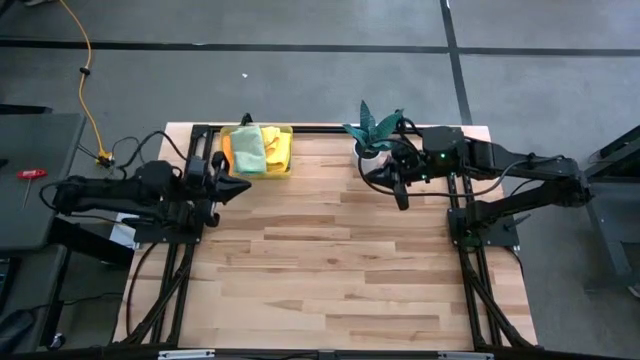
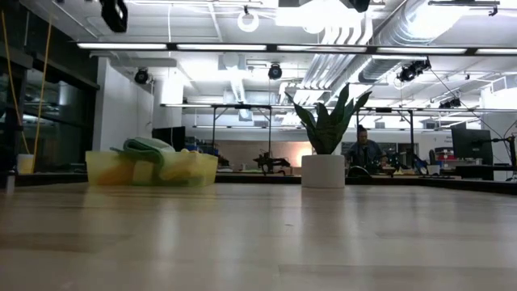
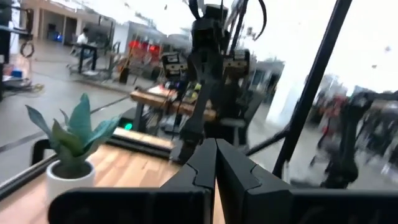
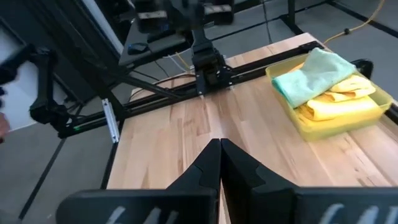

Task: Fold microfiber towels
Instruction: Return to home position

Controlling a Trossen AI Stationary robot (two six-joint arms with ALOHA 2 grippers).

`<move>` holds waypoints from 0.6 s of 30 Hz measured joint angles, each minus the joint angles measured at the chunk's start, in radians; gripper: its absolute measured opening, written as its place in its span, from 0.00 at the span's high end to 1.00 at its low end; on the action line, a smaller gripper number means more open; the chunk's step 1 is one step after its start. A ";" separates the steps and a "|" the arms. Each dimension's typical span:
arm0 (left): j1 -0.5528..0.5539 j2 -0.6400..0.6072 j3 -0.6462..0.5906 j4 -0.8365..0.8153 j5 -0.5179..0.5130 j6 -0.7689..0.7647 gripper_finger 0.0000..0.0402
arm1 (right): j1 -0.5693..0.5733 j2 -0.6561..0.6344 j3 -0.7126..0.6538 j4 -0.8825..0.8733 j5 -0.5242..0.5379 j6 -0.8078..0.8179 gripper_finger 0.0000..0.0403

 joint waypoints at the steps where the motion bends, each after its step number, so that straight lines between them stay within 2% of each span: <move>1: 0.009 -0.018 -0.045 0.055 0.010 -0.020 1.00 | 0.000 0.000 0.000 0.000 -0.009 -0.004 1.00; 5: 0.039 -0.072 -0.216 0.232 0.048 -0.080 1.00 | 0.000 0.000 0.000 -0.017 -0.026 -0.017 1.00; 13: 0.111 -0.141 -0.454 0.344 0.074 -0.162 1.00 | 0.000 0.000 0.000 -0.099 -0.046 0.096 1.00; 18: 0.169 -0.149 -0.463 0.224 0.141 -0.177 1.00 | 0.000 0.000 0.000 -0.099 -0.047 0.143 1.00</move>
